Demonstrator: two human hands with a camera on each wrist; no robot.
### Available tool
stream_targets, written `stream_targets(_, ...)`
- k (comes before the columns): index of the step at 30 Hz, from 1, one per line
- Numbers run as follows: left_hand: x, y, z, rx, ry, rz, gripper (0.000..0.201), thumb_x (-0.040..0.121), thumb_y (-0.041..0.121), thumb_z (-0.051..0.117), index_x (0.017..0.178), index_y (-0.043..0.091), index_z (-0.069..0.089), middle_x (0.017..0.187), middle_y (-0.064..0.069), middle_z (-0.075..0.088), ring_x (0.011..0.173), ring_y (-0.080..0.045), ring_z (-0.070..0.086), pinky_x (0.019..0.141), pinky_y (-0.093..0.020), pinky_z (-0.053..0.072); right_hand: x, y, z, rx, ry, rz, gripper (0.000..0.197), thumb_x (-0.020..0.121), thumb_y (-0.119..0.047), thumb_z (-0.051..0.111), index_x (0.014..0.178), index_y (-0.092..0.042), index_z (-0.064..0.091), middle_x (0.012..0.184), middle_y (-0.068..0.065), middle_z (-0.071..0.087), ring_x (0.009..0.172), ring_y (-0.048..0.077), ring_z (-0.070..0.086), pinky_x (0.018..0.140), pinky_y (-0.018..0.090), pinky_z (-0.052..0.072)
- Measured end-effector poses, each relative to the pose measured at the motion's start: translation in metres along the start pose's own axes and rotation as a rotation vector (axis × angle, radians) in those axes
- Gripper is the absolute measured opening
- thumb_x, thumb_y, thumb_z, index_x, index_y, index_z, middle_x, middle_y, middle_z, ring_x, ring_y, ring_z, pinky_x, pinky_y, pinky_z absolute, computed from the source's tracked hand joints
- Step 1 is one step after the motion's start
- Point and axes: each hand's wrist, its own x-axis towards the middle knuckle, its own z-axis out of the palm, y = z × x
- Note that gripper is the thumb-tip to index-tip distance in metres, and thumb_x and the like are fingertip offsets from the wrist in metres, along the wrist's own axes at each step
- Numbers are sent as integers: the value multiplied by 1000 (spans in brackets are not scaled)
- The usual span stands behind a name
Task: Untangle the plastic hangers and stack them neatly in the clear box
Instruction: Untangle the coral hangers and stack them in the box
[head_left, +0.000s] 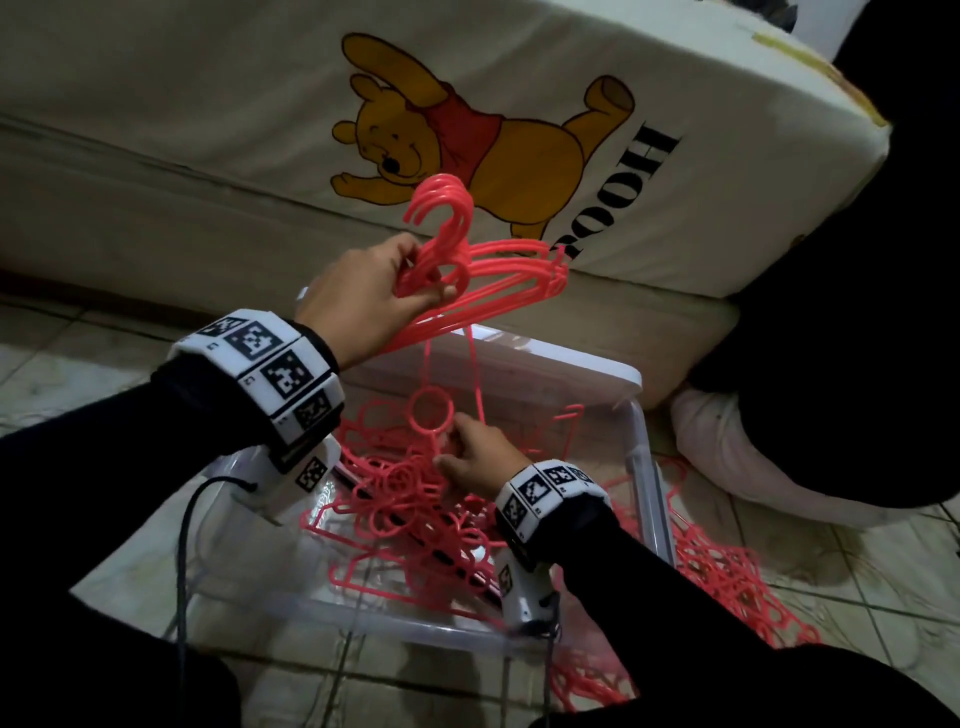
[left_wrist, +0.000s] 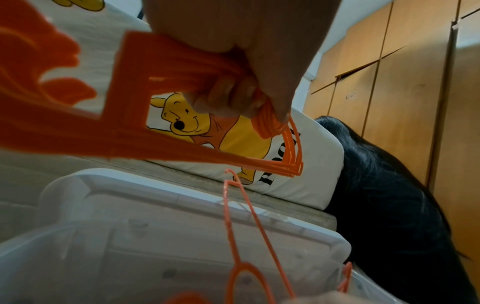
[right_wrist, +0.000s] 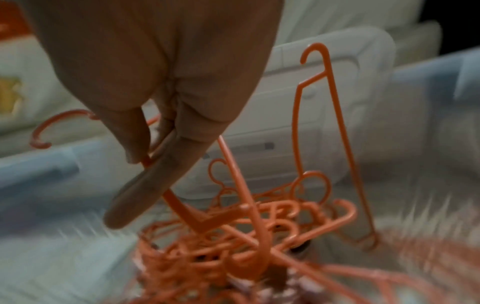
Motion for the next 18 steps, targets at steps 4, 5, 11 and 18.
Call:
stream_targets(4, 3, 1, -3, -35, 46, -3, 40, 77, 63, 60, 97, 29, 57, 96, 4, 69, 90, -16, 64, 83, -43, 52, -6, -21, 3, 338, -57, 99, 23, 90, -6, 58, 96, -14, 37, 88, 14, 56, 78, 31, 68, 74, 44, 57)
stream_targets(5, 4, 0, -5, -40, 59, -4, 42, 77, 65, 59, 96, 28, 57, 95, 3, 69, 90, -18, 64, 83, -44, 51, -8, -26, 5, 511, -90, 122, 23, 91, 0, 54, 99, -10, 35, 83, 14, 54, 63, 25, 68, 61, 39, 59)
stream_targets(11, 7, -3, -13, -110, 121, -48, 62, 68, 84, 43, 94, 30, 56, 90, 4, 67, 85, -18, 64, 81, -41, 51, -16, -56, -1, 1226, -42, 123, 20, 94, 7, 43, 89, -9, 33, 75, 18, 51, 45, 19, 63, 47, 32, 57)
stream_targets(18, 1, 1, -9, -83, 50, -31, 83, 64, 91, 26, 103, 24, 56, 96, 1, 68, 90, -18, 64, 82, -40, 51, -19, -81, -30, 1518, 97, -35, 14, 94, 4, 45, 85, -5, 43, 78, 15, 58, 54, 15, 64, 53, 22, 54)
